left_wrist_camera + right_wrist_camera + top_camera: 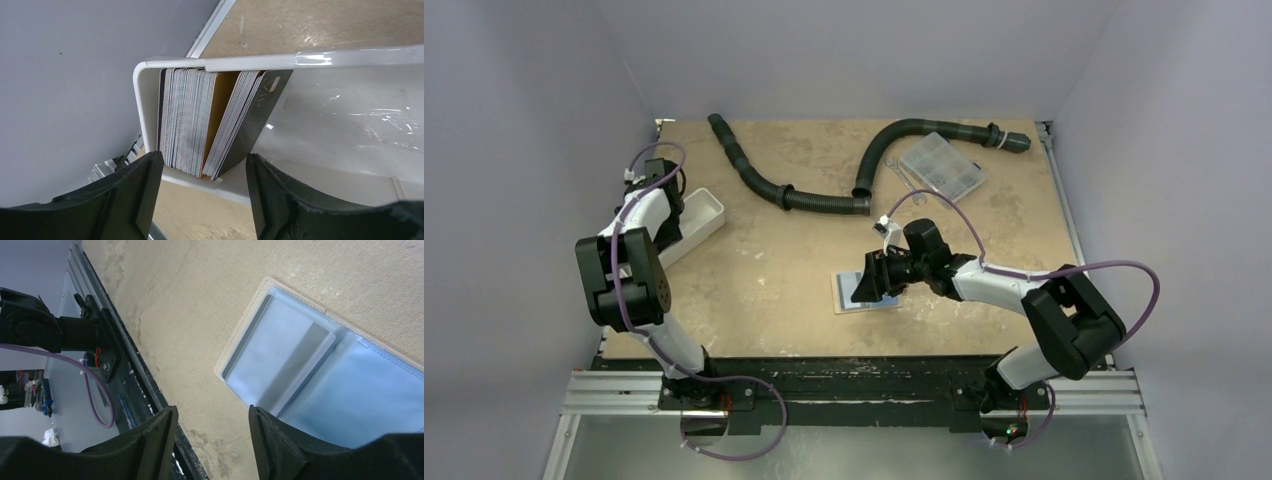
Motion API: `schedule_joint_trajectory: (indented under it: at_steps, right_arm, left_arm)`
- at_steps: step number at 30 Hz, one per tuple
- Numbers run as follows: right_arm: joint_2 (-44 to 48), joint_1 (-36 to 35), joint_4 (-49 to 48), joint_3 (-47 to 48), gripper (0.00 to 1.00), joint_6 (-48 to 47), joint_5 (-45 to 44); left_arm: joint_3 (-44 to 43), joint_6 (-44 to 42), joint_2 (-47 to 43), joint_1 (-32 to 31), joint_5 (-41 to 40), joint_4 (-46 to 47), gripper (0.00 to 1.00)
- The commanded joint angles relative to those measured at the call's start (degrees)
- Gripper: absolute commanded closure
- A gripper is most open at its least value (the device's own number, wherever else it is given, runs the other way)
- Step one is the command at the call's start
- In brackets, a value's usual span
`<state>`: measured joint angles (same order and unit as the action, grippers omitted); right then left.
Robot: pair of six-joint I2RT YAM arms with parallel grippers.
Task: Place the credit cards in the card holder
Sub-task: Pick up the credit card from the storage box.
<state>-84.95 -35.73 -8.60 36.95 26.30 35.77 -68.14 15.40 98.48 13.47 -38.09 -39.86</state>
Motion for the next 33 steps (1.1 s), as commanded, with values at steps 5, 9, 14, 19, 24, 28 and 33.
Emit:
schedule_joint_trajectory:
  at_steps: [5,9,14,19,24,28,33]
  right_arm:
    - [1.06,-0.23,-1.66,-0.11,0.38,-0.97,1.13]
    - [0.85,-0.31,-1.68,0.00,0.38,-0.99,1.23]
    - [0.73,-0.30,-1.68,-0.03,0.38,-0.99,1.36]
    - [0.81,-0.24,-1.68,-0.08,0.39,-0.99,1.41]
    - [1.01,-0.28,-1.68,-0.12,0.39,-0.99,1.49]
    - [1.08,-0.31,-1.68,-0.19,0.39,-0.99,1.50]
    - [1.18,-0.32,-1.68,-0.20,0.39,-0.99,1.50]
  left_arm:
    - [-1.98,-0.50,2.27,0.15,-4.15,1.52,0.43]
    - [-2.74,-0.52,2.02,0.23,-4.22,1.02,0.48]
    - [-3.85,-0.71,1.54,0.18,-4.56,0.37,0.57]
    - [-4.45,-0.70,1.47,0.18,-4.63,-0.08,0.67]
    - [-4.54,-0.68,1.21,0.15,-3.47,-0.11,0.77]
    - [-4.48,-0.63,1.39,0.19,-3.07,-0.56,0.83]
    - [-5.17,-0.37,0.99,0.16,-2.67,-1.41,0.90]
